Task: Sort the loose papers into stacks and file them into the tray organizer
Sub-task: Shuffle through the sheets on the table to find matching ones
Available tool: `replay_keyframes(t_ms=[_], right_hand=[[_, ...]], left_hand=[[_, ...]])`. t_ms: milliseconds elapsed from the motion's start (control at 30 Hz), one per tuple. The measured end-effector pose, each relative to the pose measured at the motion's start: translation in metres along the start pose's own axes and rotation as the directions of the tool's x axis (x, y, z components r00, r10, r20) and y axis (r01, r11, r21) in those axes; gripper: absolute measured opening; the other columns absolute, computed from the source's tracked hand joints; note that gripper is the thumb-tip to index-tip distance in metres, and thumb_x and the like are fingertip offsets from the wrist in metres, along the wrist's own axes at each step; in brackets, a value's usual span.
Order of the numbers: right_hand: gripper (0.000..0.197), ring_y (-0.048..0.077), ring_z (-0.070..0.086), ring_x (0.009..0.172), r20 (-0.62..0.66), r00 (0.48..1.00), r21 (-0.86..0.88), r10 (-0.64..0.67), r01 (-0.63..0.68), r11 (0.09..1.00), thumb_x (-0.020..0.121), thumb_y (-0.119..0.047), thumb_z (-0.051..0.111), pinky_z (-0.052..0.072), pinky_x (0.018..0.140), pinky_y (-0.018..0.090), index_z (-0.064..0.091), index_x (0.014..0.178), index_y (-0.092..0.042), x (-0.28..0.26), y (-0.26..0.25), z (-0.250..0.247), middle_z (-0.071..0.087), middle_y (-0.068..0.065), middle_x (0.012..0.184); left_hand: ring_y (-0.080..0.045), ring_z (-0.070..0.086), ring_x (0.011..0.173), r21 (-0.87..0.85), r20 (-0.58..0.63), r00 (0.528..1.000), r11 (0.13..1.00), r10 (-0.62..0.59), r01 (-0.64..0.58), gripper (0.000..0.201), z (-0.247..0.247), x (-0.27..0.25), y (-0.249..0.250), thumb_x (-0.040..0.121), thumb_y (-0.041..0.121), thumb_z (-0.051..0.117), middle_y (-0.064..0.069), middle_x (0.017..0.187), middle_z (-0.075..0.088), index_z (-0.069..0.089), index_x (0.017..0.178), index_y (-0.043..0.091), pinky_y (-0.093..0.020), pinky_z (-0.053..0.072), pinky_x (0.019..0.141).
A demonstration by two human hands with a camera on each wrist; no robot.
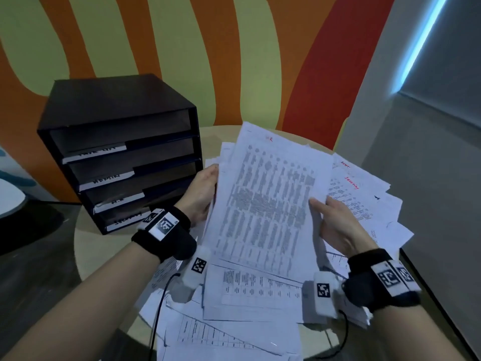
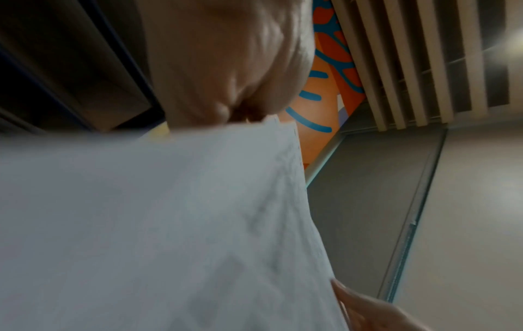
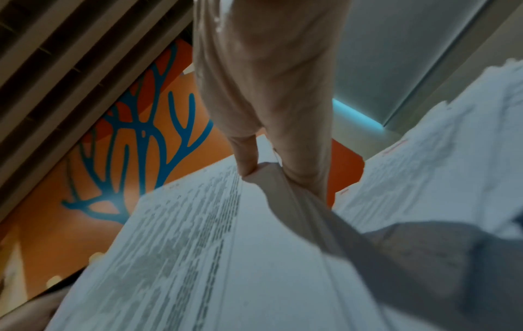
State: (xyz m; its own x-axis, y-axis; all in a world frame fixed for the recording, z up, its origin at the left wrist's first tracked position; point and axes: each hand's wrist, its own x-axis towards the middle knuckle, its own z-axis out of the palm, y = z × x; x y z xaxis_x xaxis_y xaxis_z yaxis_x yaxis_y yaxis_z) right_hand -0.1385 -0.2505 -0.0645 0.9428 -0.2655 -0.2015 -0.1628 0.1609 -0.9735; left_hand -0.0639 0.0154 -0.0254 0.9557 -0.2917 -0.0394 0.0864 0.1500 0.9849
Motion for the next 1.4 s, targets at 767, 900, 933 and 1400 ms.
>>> replay_keyframes(t_ms=[767, 900, 933, 1400], right_hand=[[0.018, 0.005, 0.065, 0.074, -0.103, 0.869, -0.318, -0.484, 0.433, 0.844, 0.087, 0.007, 0.059, 0.053, 0.075, 0.030, 0.069, 0.098, -0.002, -0.018, -0.043, 0.034, 0.071, -0.008, 0.083], [0.021, 0.002, 0.063, 0.070, -0.283, 0.815, -0.228, -0.505, 0.454, 0.861, 0.085, 0.008, 0.058, 0.052, 0.068, 0.020, 0.068, 0.098, -0.005, -0.019, -0.052, 0.006, 0.068, -0.005, 0.083], [0.021, 0.006, 0.061, 0.071, -0.318, 0.812, -0.216, -0.490, 0.441, 0.871, 0.084, 0.008, 0.057, 0.050, 0.067, 0.023, 0.067, 0.098, -0.004, -0.020, -0.053, -0.006, 0.066, -0.002, 0.082], [0.017, 0.031, 0.059, 0.077, -0.403, 0.912, -0.237, -0.074, -0.026, 0.971, 0.088, -0.002, 0.060, 0.043, 0.065, 0.034, 0.066, 0.104, -0.003, -0.024, 0.018, -0.081, 0.068, 0.016, 0.096]], left_hand=[[-0.011, 0.069, 0.101, 0.335, 0.070, 0.992, 0.935, 0.100, -0.118, 0.043, -0.004, 0.015, -0.005, 0.080, 0.024, 0.079, -0.002, 0.111, 0.072, 0.065, 0.119, 0.012, -0.034, 0.054, 0.094], [-0.028, 0.067, 0.097, 0.506, -0.112, 0.992, 0.856, -0.054, 0.103, 0.059, -0.024, 0.033, -0.032, 0.074, 0.043, 0.081, -0.013, 0.109, 0.067, 0.059, 0.116, 0.007, -0.047, 0.055, 0.086], [-0.028, 0.064, 0.099, 0.596, -0.143, 0.986, 0.788, -0.086, 0.155, 0.062, -0.029, 0.036, -0.037, 0.076, 0.040, 0.081, -0.013, 0.113, 0.064, 0.055, 0.121, 0.007, -0.044, 0.054, 0.086], [-0.017, 0.041, 0.071, 0.805, -0.194, 0.980, 0.579, 0.051, 0.129, 0.024, -0.029, 0.042, -0.064, 0.083, 0.000, 0.062, -0.007, 0.073, 0.041, 0.046, 0.069, 0.011, -0.025, 0.031, 0.067]])
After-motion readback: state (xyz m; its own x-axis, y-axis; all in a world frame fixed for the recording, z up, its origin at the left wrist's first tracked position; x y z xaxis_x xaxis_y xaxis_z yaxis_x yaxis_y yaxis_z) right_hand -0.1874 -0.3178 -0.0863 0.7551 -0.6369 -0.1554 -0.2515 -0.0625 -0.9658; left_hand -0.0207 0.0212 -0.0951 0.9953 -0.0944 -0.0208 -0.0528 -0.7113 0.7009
